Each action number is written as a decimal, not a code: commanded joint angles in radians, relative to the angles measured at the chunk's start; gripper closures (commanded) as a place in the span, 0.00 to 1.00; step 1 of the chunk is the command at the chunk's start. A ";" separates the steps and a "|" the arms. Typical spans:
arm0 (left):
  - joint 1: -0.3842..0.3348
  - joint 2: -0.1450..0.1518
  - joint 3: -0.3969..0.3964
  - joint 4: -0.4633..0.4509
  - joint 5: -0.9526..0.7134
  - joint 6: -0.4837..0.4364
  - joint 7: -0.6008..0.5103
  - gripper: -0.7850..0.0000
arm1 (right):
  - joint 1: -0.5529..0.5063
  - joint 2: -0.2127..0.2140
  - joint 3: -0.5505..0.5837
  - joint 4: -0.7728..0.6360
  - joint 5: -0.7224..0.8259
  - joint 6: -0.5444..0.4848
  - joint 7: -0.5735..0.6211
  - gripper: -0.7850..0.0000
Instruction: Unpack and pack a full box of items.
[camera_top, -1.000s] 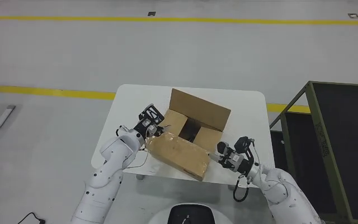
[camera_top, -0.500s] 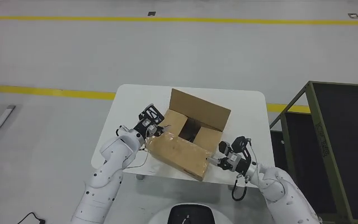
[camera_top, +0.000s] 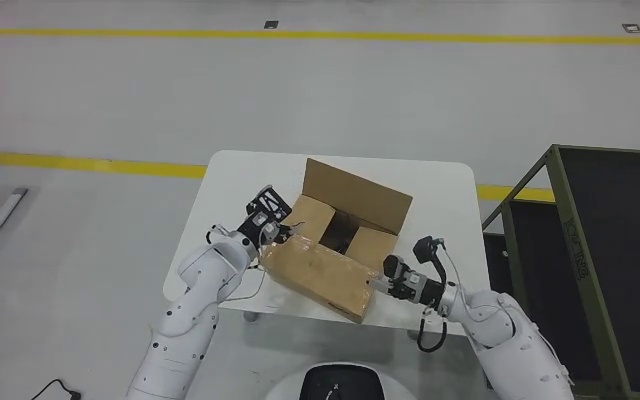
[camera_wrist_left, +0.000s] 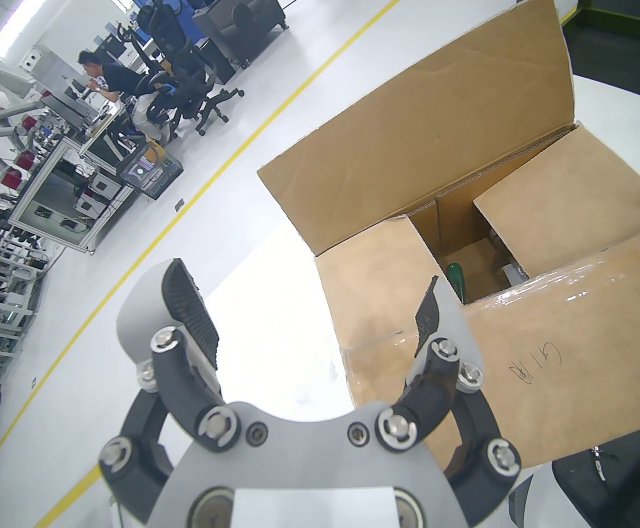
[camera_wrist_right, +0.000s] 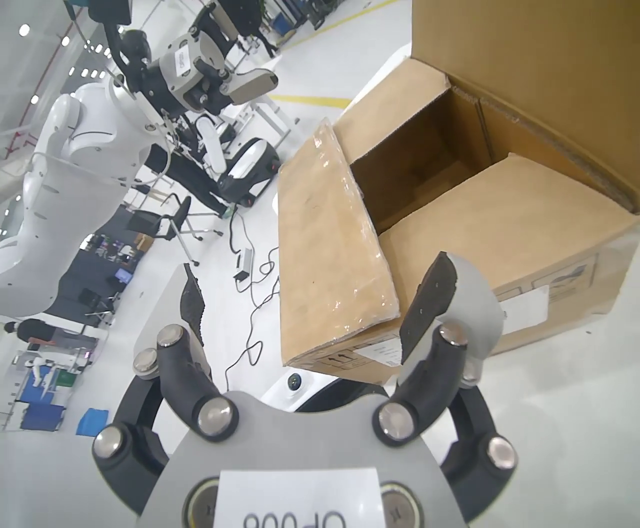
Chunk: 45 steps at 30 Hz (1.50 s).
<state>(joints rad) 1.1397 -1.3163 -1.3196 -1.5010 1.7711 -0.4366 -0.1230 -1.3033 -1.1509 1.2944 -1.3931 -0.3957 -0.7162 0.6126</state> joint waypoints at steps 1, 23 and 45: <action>-0.001 0.004 -0.010 -0.001 0.000 -0.011 -0.003 0.00 | 0.009 0.002 0.001 0.012 0.046 0.015 0.031 0.00; -0.007 0.016 -0.036 0.003 -0.003 -0.056 -0.001 0.00 | 0.131 -0.010 -0.103 0.183 0.239 0.056 0.098 0.00; -0.007 0.016 -0.036 0.003 -0.003 -0.056 -0.001 0.00 | 0.156 -0.013 -0.178 0.147 0.099 0.063 0.063 1.00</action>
<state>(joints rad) 1.1326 -1.2999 -1.3560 -1.4982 1.7677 -0.4926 -0.1239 -1.1473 -1.1651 1.1171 -1.2405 -0.2823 -0.6549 0.6731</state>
